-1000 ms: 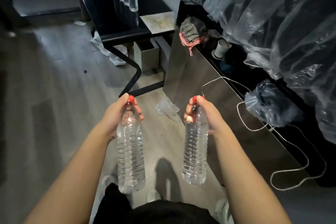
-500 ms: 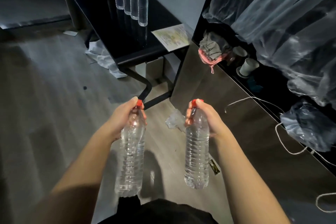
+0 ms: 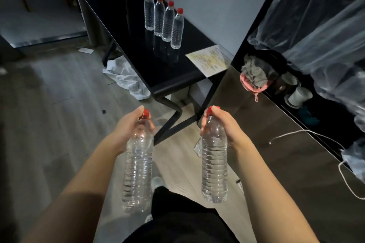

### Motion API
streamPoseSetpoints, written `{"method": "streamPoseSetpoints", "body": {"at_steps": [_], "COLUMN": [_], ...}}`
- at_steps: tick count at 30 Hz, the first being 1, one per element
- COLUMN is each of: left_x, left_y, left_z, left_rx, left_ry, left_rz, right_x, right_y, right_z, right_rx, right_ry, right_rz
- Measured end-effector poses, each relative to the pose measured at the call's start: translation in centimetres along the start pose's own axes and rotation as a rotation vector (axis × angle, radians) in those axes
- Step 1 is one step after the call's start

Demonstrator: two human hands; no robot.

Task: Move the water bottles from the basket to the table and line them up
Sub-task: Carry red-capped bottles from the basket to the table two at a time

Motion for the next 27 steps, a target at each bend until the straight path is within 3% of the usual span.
{"method": "streamPoseSetpoints", "body": {"at_steps": [11,20,27], "left_x": [-7.3,-10.6,-11.4], "left_y": [-7.3,-17.2,-21.3], "left_z": [14.4,27.8,36.4], "left_rx": [0.022,0.062,0.067], "left_ry": [-0.113,-0.129,-0.071], "left_rz": [-0.05,0.011,0.077], "right_x": [3.0,4.1,3.9], "right_y": [2.4,7.0,10.1], "right_z": [18.6,34.8,41.4], "right_rx": [0.024,0.095,0.095], "right_ry": [0.04,-0.034,-0.175], "right_rz": [0.018,-0.011,0.03]}}
Point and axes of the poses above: each hand's wrist, its own z-axis towards the middle knuckle, its own x-axis out of the palm, y = z × x, the point moved 4 cm from there along z, towards the middle knuckle, and after that the axes turned 10 degrees about -z, right-handed, at the moved point
